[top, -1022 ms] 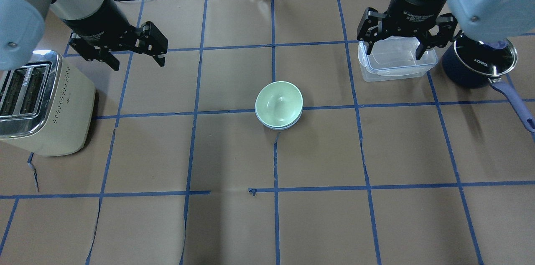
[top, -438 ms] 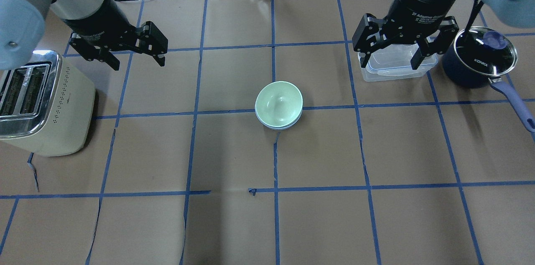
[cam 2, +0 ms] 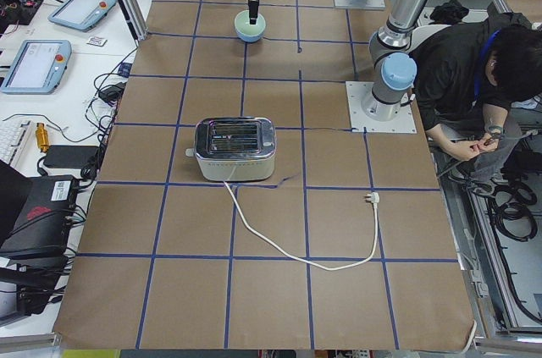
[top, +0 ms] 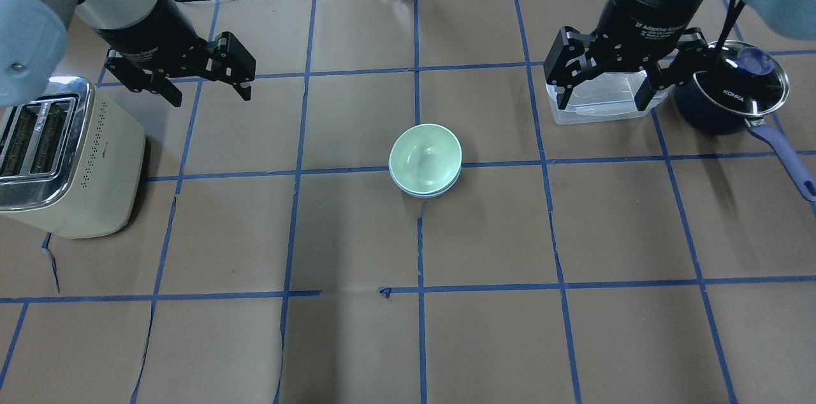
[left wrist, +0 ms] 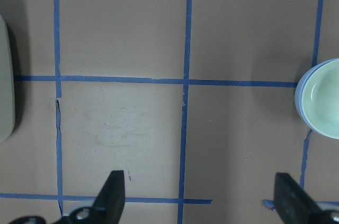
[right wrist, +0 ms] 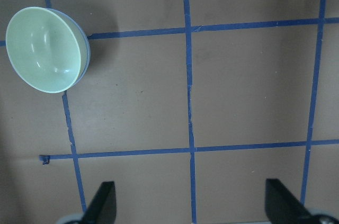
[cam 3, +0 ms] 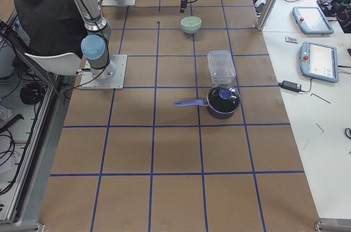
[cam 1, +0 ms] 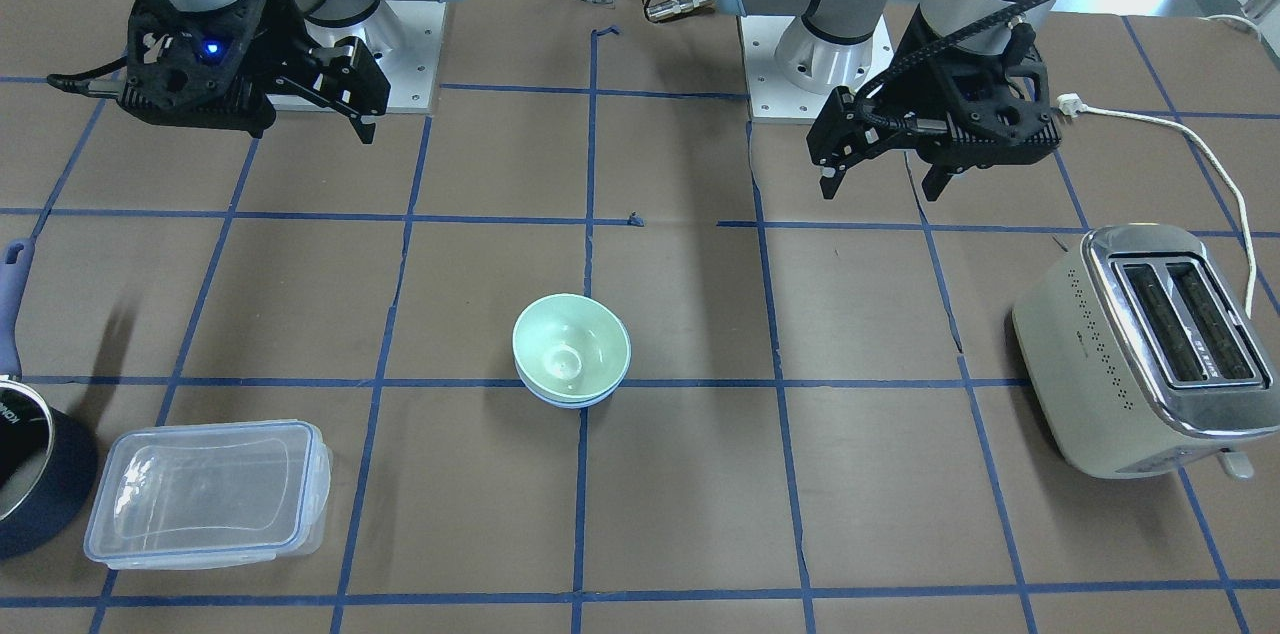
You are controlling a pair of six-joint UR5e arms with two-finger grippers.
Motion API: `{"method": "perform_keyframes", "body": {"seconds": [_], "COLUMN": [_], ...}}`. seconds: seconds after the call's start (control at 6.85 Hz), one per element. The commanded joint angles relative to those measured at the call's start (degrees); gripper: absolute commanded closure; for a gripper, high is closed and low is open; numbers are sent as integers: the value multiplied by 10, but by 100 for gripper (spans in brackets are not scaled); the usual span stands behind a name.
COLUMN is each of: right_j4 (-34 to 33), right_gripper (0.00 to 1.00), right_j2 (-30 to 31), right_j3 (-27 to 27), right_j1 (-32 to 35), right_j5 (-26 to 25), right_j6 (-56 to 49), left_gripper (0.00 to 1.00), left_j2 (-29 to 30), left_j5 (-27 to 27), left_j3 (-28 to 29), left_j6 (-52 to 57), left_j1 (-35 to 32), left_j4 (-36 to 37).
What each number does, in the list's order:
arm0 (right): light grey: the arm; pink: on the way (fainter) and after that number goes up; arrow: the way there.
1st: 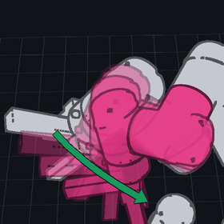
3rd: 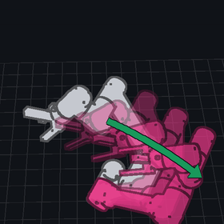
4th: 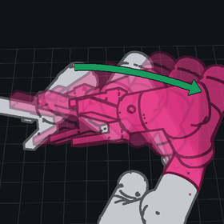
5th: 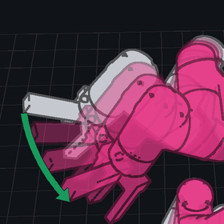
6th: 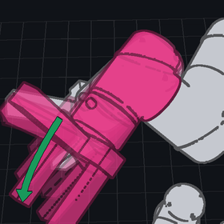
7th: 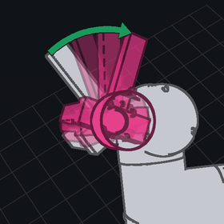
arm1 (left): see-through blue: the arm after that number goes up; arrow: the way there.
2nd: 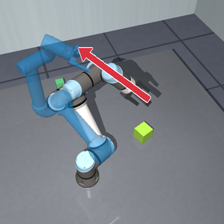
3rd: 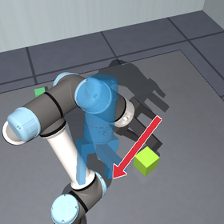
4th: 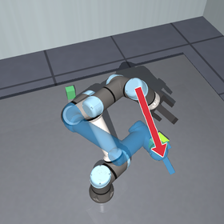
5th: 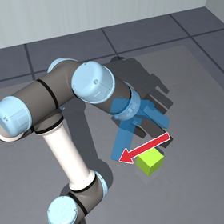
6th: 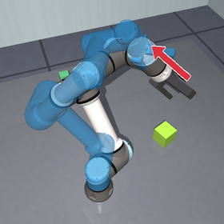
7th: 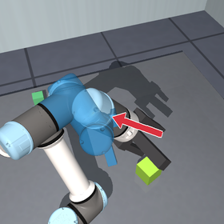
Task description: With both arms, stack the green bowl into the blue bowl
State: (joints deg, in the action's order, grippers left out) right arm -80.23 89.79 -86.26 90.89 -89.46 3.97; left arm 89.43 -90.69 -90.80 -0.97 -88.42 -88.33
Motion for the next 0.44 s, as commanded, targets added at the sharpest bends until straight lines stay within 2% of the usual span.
{"method": "perform_keyframes", "body": {"seconds": [0.0, 0.29], "right_j4": [1, -5], "right_gripper": [0, 0], "right_j2": [1, 1], "right_j3": [1, 4], "right_j1": [0, -2], "right_j5": [-10, -14], "right_j6": [2, 7], "left_gripper": [0, 0], "left_j2": [-1, 0], "left_j5": [0, 0], "left_j3": [-1, 0], "left_j6": [0, 0], "left_j1": [0, 0], "left_j4": [0, 0]}}
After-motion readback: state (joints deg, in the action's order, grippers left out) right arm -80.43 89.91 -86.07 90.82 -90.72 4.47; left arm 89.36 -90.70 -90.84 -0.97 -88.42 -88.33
